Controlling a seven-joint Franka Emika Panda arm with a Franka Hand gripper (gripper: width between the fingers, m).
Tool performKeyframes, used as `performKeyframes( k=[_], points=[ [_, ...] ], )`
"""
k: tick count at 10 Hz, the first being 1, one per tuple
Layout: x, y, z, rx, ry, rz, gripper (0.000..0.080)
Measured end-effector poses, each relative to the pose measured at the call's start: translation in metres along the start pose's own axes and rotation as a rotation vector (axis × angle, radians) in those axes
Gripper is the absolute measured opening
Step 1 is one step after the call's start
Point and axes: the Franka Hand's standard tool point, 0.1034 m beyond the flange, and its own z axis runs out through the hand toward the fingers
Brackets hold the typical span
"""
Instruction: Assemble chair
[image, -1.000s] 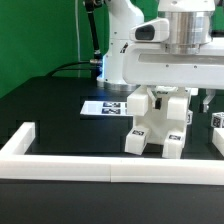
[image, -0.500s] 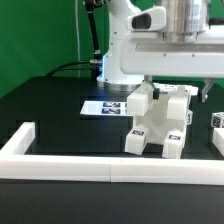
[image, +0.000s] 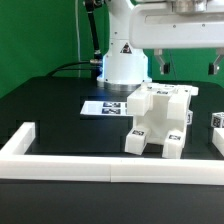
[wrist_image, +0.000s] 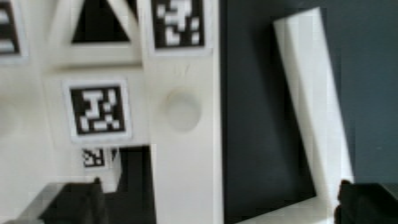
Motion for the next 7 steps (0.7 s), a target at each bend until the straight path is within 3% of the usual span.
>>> performKeyframes(
  k=[3,7],
  points=[
    [-0.038,-0.006,0.004,-0.001,-0.015,0.050,0.0649],
    [-0.040,-0.006,0.006,-0.004,-0.017,0.045,0.0649]
  ],
)
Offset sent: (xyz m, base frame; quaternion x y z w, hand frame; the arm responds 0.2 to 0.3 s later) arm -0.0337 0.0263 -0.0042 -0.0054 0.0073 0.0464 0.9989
